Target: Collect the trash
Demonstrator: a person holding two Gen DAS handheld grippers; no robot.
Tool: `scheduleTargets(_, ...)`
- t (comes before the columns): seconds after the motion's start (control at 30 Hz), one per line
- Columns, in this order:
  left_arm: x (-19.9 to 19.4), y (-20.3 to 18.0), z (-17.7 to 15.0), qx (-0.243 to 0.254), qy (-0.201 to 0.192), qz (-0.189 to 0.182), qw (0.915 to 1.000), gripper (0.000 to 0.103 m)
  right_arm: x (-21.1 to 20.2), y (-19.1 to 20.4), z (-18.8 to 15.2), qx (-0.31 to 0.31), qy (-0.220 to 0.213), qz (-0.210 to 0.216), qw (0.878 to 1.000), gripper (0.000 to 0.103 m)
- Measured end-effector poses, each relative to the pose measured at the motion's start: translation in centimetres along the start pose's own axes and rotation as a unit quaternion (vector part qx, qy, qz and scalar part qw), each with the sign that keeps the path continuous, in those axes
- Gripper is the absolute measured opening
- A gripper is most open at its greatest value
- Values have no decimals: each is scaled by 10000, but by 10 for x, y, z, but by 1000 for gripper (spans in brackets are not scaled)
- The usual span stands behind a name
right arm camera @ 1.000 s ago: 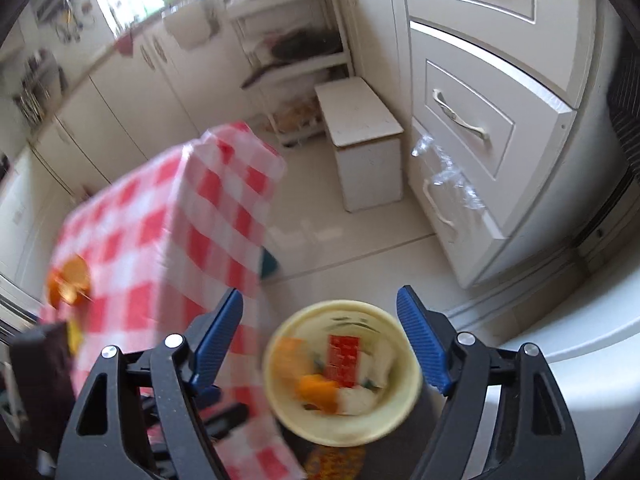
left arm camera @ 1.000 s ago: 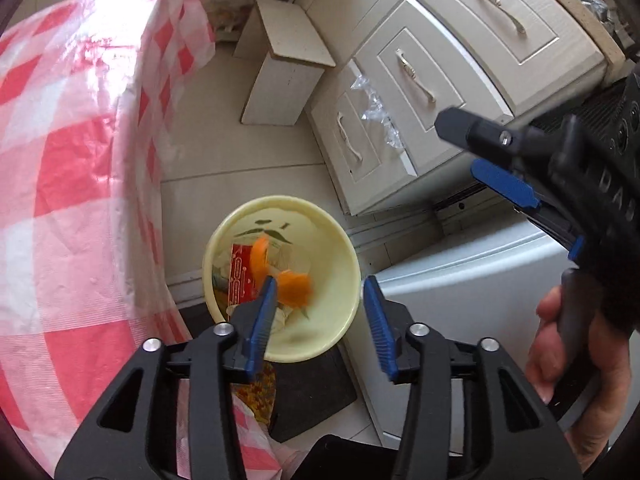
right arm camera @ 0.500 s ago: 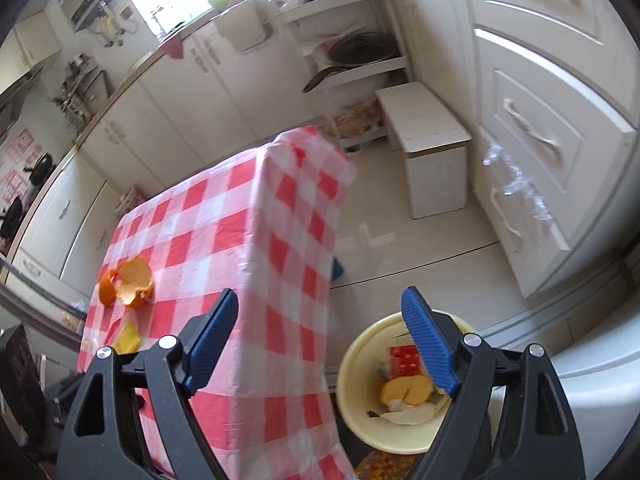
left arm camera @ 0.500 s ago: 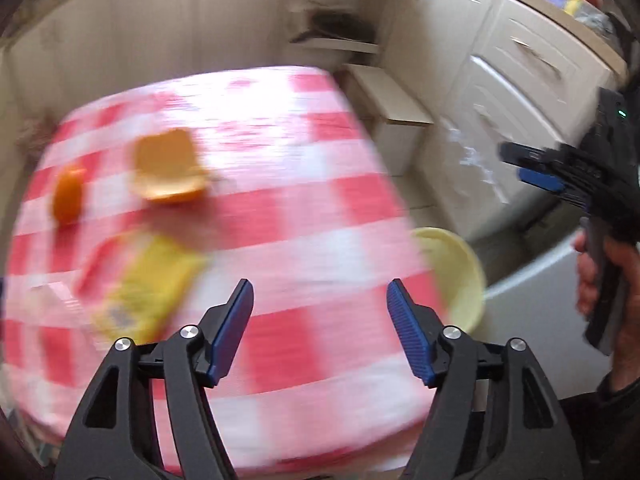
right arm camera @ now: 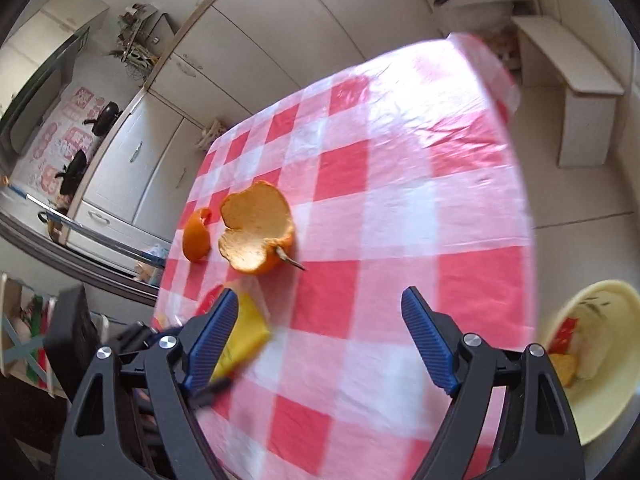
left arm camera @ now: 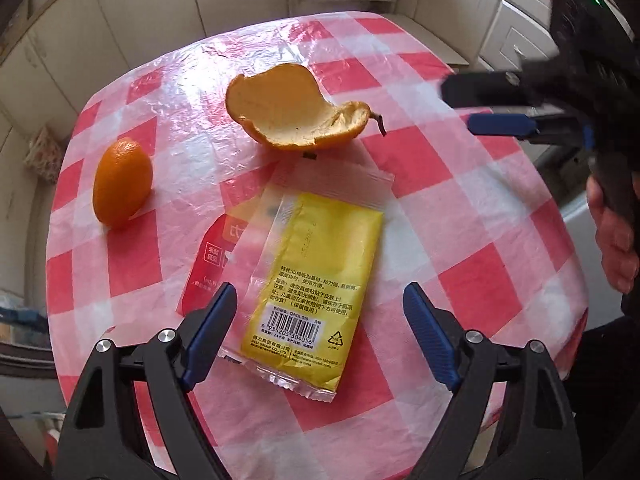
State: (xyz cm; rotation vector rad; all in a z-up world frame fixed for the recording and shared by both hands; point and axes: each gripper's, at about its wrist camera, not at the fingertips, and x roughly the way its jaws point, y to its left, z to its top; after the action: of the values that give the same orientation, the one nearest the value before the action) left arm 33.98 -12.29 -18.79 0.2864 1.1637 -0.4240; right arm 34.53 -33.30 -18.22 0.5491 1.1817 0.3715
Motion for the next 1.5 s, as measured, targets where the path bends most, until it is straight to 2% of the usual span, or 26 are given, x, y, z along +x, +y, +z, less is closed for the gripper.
scheduleTargets(0.1,11,7,-2,9,130,172,9998,82,28,6,5,311,187,271,9990,80)
scheduleTargets(0.17,13,17,-2,-156,149,40,9998,82,38,12,7,359,194,305,9987,80)
scheduleTargets(0.3,10,31,-4,-325,89,45,9994,78,50,26,13,342,200,360,9986,80)
scheduleTargets(0.43,7,33,-7,-214,11,23,9998,65,61,42,17,22,156,143,9998,78)
scheduleTargets(0.5,5,35,-7,-221,-17,-6,9998,62,67,48,20,-94,129,48,9999,77)
scheduleTargets(0.77,8,37,-6,-193,-32,141,9997,62,77,50,28,-265,116,-51,9996,73)
scheduleTargets(0.97,4,30,-8,-121,-81,260,9996,62,77,51,28,-322,154,-149,9993,67)
scheduleTargets(1.07,1,27,-10,-102,-104,301,9994,62,77,52,26,-391,219,-255,9987,59)
scheduleTargets(1.1,0,27,-11,-102,-111,306,9994,61,78,53,25,-433,241,-300,9983,53)
scheduleTargets(1.13,0,27,-12,-97,-121,284,9995,57,79,53,24,-471,309,-324,9979,39)
scheduleTargets(1.17,-1,26,-13,-85,-133,228,9996,52,82,51,23,-447,391,-276,9979,29)
scheduleTargets(1.2,-2,25,-13,-60,-145,206,9997,45,84,50,21,-398,465,-205,9979,13)
scheduleTargets(1.23,-3,24,-14,-39,-163,224,9996,36,86,49,20,-412,495,-201,9977,8)
scheduleTargets(1.33,-7,28,-17,-89,-172,204,9996,22,82,56,17,-582,478,-221,9969,8)
scheduleTargets(1.5,-14,55,-22,-490,-159,281,9983,17,69,64,14,-931,422,-367,9941,7)
